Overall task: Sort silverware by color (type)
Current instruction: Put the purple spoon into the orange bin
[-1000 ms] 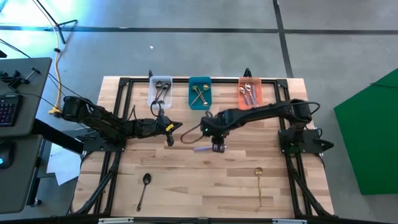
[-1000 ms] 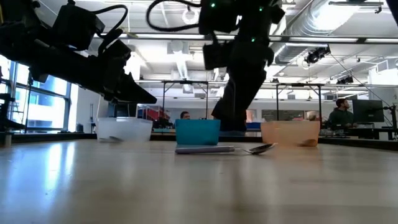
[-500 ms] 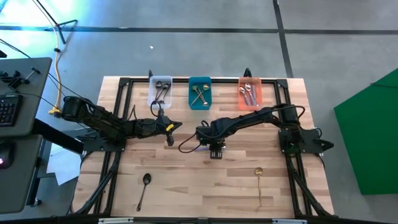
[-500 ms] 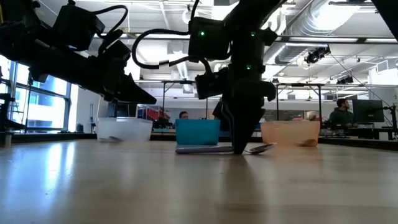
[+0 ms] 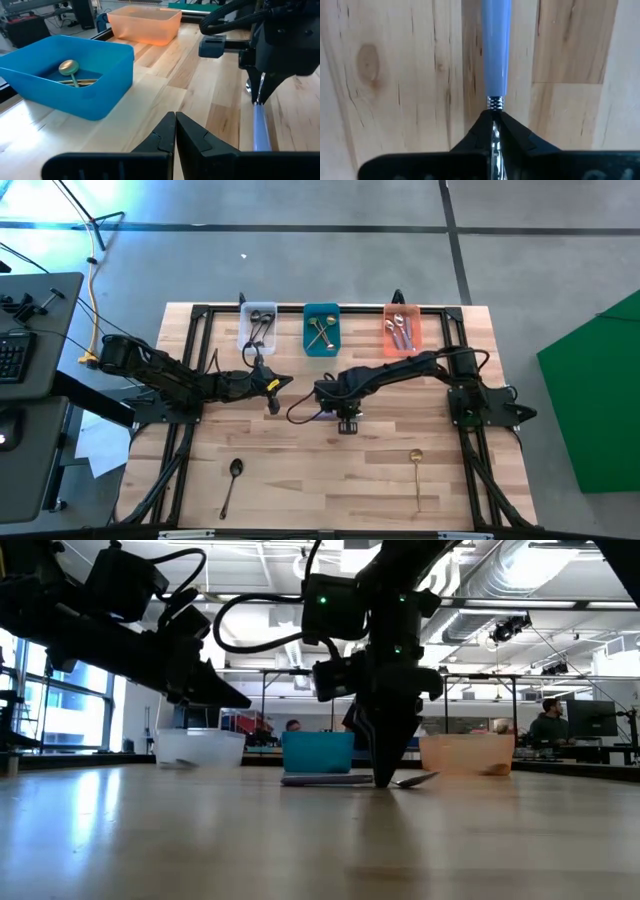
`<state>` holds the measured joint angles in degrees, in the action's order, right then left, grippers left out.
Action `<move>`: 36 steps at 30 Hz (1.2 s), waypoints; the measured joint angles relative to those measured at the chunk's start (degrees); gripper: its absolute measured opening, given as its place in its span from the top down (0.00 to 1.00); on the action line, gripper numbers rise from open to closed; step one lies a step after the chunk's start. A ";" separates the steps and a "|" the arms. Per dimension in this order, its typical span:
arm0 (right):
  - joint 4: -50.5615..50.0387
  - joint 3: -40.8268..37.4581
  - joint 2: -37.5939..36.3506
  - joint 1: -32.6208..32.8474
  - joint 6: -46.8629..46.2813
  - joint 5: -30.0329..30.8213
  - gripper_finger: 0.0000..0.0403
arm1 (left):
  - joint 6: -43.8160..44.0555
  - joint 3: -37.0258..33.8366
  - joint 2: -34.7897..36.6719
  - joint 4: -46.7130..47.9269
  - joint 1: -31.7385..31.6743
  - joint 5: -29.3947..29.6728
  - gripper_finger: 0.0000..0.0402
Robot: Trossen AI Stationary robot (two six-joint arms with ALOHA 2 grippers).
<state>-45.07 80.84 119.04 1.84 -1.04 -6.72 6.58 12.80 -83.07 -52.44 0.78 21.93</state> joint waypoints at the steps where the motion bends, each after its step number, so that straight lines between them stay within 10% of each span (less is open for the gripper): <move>1: -0.27 0.02 0.00 -0.05 -0.03 -0.07 0.98 | -0.47 0.00 0.00 0.14 0.00 -0.02 0.99; 13: -10.14 -0.45 -11.32 -6.92 -1.10 4.12 0.99 | -0.84 0.00 0.00 1.35 0.00 0.26 0.99; 23: -21.93 -0.44 -25.87 -27.72 -8.51 13.98 0.99 | -0.75 0.00 0.00 1.67 0.01 0.42 0.99; 36: -1.28 -19.87 -29.35 -54.00 -13.01 8.41 0.99 | -0.23 0.00 0.00 1.55 -0.40 1.55 0.99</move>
<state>-46.35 60.96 89.69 -52.16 -14.05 1.69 6.35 12.80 -83.07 -50.89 0.37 23.49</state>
